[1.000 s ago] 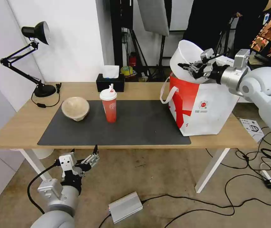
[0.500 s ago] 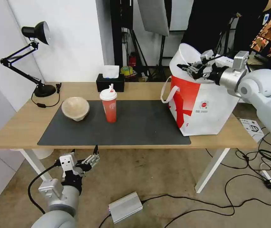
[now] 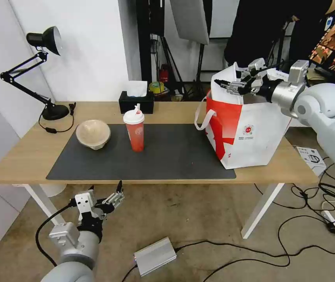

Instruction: Pick up the trash from the table and place it into the takeout bag.

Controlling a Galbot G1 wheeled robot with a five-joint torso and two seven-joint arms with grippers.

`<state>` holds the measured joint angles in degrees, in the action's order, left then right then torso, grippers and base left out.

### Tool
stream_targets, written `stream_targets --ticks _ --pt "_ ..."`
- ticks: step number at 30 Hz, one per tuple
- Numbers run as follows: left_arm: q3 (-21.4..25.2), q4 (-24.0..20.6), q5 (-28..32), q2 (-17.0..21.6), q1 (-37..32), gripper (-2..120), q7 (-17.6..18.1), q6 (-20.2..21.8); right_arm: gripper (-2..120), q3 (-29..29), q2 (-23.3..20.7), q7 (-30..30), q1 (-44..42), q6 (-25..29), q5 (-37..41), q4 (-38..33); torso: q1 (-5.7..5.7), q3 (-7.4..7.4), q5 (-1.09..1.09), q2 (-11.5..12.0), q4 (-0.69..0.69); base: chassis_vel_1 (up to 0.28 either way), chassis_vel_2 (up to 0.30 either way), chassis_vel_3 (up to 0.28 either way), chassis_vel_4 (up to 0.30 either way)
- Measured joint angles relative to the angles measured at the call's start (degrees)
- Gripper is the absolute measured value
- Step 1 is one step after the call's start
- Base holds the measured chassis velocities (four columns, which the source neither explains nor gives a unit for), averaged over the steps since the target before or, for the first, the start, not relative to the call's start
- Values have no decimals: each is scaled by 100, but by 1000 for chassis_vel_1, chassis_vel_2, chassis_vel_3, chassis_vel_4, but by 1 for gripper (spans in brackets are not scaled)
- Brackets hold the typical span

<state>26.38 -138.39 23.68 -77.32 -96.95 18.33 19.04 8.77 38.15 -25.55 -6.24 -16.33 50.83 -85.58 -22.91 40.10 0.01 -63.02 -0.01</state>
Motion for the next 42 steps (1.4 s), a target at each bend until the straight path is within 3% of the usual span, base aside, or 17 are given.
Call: stream_targets --ticks 6,32,42 --pt "19 -28 0 11 -26 100 0 0 99 27 -33 2 3 0 -4 -30 0 0 -1 0 1 0 0 0 0" --pt "35 -98 -24 10 -86 100 6 -12 100 12 -89 74 35 -2 10 -122 0 0 0 0 1 0 0 0 0" --pt "83 -142 -42 -10 -139 100 7 -15 100 -89 -117 590 -214 235 173 -546 0 0 0 0 1 0 0 0 0"
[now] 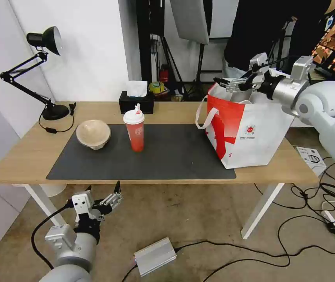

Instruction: Pick up the trash from the table and place it into the takeout bag.

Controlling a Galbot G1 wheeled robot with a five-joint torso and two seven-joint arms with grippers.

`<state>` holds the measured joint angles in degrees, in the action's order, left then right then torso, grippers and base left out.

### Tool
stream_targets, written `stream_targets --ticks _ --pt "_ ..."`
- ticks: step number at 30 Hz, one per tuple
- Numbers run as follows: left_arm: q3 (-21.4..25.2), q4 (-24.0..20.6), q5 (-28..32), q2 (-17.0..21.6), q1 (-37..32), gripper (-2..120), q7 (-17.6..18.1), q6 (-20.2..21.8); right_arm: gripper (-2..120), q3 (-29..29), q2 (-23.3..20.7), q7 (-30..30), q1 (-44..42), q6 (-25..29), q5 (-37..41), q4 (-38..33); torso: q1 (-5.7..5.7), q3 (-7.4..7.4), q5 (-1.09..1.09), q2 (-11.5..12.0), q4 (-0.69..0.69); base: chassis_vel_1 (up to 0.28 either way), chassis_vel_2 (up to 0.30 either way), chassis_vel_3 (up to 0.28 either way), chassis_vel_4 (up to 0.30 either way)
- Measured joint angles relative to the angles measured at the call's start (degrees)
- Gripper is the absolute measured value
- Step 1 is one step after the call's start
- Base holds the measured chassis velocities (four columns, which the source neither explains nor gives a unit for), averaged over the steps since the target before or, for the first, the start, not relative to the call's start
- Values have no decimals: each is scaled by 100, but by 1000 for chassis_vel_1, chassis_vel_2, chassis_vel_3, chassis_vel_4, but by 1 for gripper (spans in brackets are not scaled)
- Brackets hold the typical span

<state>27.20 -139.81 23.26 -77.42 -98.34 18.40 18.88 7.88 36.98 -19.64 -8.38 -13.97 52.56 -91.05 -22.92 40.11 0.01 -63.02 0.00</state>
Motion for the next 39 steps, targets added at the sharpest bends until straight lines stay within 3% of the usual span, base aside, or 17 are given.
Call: stream_targets --ticks 5,6,20,27,32,33,39 --pt "37 -30 -47 -68 -74 100 0 -5 100 -73 81 626 -242 439 131 -409 0 0 0 0 -2 0 0 0 0" --pt "74 -47 -52 -69 -113 100 -7 -8 100 -138 55 964 -430 592 148 -786 0 0 0 0 1 0 0 0 0" --pt "105 -76 -105 -194 -156 100 -15 -19 100 -287 118 2156 -1245 1231 121 -1721 0 0 0 0 0 0 0 0 0" --pt "130 -104 -113 -205 -191 100 -16 -26 100 -549 255 3050 -2214 1601 -395 -2522 0 0 0 0 0 0 0 0 0" --pt "141 -116 -124 -223 -213 100 -16 -30 100 -555 346 3293 -2448 1710 -578 -2641 0 0 0 0 0 0 0 0 0" --pt "189 -154 -142 -282 -265 100 -16 -38 100 -490 553 3734 -2878 1937 -982 -2826 0 0 -1 0 -1 0 0 0 0" --pt "241 -202 -161 -344 -321 100 -17 -42 100 -366 747 4137 -3475 2226 -1423 -3057 1 0 0 0 0 0 0 0 0"
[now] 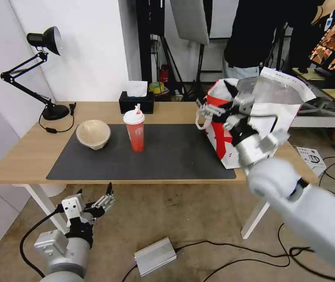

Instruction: Pick up the trash from the table and place it into the takeout bag.

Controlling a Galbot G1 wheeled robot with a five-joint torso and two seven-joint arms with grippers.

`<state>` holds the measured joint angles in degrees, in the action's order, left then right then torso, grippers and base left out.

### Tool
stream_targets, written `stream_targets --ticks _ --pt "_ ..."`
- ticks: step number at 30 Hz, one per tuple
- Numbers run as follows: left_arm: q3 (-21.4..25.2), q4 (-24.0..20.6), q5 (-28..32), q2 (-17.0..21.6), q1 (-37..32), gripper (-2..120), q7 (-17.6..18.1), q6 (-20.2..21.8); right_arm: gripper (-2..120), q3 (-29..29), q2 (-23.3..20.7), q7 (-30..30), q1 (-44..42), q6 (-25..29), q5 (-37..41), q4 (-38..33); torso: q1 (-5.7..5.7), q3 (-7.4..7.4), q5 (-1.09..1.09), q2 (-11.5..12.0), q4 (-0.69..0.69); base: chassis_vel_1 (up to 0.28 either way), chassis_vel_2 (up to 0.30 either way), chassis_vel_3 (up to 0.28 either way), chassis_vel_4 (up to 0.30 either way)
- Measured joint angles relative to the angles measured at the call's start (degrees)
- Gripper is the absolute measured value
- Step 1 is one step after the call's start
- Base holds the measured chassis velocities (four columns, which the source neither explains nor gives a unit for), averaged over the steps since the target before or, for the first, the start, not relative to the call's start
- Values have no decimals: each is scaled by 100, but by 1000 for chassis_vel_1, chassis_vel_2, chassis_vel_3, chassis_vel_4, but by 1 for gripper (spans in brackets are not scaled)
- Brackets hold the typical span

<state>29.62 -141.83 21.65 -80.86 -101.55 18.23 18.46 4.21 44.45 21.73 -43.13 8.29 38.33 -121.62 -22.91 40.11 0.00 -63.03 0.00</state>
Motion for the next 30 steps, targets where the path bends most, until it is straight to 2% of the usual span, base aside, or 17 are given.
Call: stream_targets --ticks 12,30 --pt "-4 -7 -54 -45 -19 100 -6 -5 100 -44 414 461 -1272 519 -928 -109 0 0 0 0 0 0 0 0 0" --pt "-29 35 -64 -57 9 100 -10 -12 100 -180 586 687 -2433 742 -1696 -193 0 0 0 1 0 0 0 0 0"
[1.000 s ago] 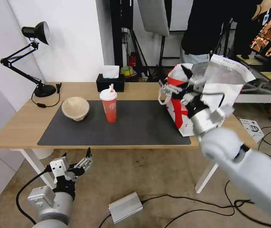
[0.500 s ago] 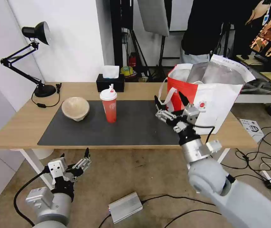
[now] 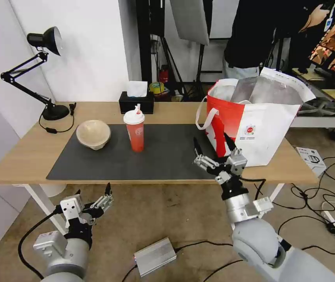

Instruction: Pick up the trash from the table and place it into the takeout bag.

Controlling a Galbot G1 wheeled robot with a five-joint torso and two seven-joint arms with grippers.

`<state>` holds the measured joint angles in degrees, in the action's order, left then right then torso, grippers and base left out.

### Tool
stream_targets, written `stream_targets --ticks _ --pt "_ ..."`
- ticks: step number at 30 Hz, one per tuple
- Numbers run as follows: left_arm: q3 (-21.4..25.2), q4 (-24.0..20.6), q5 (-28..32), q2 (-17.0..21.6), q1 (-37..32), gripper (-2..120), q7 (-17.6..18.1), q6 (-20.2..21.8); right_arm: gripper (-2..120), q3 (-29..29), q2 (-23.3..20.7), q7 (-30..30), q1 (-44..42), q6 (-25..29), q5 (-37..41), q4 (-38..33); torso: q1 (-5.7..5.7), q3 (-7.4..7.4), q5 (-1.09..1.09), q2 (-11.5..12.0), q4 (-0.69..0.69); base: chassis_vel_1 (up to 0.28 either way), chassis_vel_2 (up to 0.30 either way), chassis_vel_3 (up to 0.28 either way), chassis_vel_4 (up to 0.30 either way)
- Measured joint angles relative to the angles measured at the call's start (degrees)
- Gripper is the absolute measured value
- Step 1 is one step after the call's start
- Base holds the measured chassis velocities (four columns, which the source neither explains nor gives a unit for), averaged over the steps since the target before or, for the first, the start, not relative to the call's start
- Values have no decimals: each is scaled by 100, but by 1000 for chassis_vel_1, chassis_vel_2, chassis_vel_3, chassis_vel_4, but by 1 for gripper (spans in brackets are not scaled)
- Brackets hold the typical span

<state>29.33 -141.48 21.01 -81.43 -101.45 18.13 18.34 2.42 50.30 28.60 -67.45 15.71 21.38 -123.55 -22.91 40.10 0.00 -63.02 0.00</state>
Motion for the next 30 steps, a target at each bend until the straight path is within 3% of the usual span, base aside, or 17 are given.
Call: stream_targets --ticks 30 --pt "-42 -25 -61 -31 -55 100 -5 -20 100 -3 247 313 -1216 170 -893 183 -1 0 0 0 0 0 0 0 0"
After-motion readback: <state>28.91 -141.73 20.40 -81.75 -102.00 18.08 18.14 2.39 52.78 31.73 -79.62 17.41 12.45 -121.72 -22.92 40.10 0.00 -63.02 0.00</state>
